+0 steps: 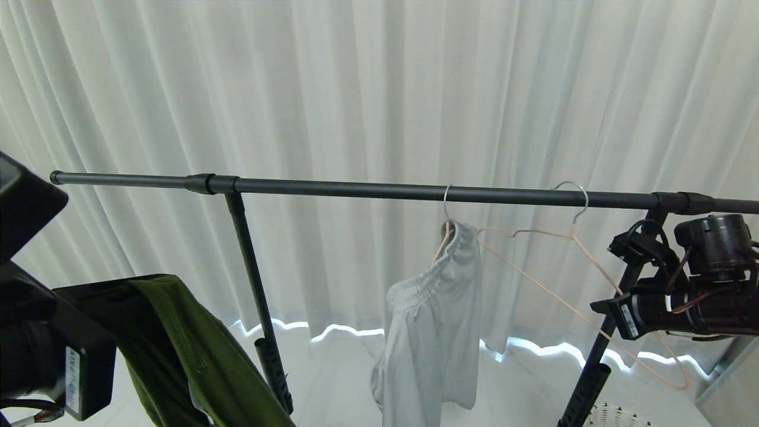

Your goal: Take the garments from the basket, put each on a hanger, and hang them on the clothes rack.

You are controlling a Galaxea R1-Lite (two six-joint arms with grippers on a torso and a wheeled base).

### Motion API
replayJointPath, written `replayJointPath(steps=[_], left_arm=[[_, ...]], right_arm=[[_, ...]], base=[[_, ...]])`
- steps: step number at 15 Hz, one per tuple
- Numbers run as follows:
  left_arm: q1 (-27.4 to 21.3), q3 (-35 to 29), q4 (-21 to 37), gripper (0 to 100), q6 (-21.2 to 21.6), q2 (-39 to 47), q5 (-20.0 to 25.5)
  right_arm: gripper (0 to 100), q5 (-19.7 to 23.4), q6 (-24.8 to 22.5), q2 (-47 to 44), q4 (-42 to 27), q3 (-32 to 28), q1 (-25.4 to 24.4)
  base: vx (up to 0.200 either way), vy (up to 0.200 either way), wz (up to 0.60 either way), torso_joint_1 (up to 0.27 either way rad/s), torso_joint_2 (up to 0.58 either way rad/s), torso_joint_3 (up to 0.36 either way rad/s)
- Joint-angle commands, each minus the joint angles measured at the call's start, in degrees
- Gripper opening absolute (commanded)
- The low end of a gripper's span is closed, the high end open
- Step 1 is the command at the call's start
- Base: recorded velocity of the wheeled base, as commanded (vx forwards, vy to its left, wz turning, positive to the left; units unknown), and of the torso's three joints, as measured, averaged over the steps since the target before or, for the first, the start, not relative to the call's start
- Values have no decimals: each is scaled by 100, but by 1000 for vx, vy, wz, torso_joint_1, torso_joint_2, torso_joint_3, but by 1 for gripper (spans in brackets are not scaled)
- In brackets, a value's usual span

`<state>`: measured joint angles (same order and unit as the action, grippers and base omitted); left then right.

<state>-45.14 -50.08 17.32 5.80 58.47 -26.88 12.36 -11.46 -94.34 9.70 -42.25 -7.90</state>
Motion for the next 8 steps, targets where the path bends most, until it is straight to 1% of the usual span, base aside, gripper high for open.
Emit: replayJointPath(steps=[1,3,5,8], left_arm=[[5,16,-1,0,0,-28,-1],[5,60,-1,0,0,-46,-1],[41,218,-1,0,-27,-55,-1],[445,438,-10,0,-44,-46,51]], right_arm=[[0,3,56,267,5,-2,-10],[0,3,144,584,-30,24,-10],[0,3,170,953,-39,217,-19],[0,-14,170,1568,-144,613,-10]], base=[[0,0,0,0,0,0],[0,0,0,0,0,0],[0,0,0,0,0,0],[0,0,0,0,0,0]])
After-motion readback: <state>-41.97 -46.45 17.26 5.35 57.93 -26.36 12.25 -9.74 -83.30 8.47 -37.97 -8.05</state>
